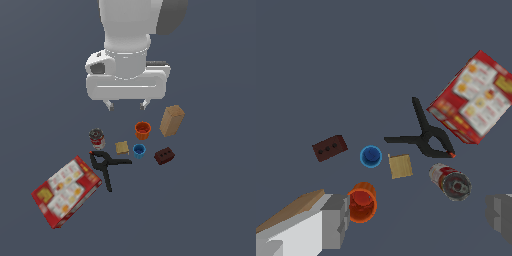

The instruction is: Pick up a designated object from a clutter of objects.

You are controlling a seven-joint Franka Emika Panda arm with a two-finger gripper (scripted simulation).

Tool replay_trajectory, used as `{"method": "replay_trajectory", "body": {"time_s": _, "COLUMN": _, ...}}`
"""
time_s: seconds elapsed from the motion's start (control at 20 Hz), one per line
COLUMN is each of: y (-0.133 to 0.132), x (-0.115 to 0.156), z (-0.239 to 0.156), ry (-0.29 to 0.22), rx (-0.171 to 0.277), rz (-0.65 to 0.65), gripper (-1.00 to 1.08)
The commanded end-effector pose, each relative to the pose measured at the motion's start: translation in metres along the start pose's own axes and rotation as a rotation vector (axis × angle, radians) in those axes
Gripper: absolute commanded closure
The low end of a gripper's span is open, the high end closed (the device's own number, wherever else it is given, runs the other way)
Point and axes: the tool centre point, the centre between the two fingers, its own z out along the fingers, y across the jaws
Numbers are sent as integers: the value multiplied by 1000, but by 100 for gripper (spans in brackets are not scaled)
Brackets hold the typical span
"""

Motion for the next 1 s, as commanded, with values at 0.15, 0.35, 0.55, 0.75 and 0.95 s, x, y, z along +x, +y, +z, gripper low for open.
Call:
{"method": "replay_trajectory", "body": {"time_s": 0.15, "y": 0, "x": -1, "z": 2, "ry": -6, "rx": -4, "rz": 0, "gripper": -92}}
{"method": "replay_trajectory", "body": {"time_s": 0.35, "y": 2, "x": -4, "z": 9, "ry": -27, "rx": -17, "rz": -2, "gripper": -92}}
{"method": "replay_trajectory", "body": {"time_s": 0.55, "y": 1, "x": -5, "z": 10, "ry": -30, "rx": -19, "rz": -3, "gripper": -92}}
{"method": "replay_trajectory", "body": {"time_s": 0.75, "y": 6, "x": -5, "z": 17, "ry": -31, "rx": -17, "rz": 8, "gripper": -92}}
{"method": "replay_trajectory", "body": {"time_s": 0.95, "y": 18, "x": -7, "z": 33, "ry": -33, "rx": -14, "rz": 35, "gripper": -92}}
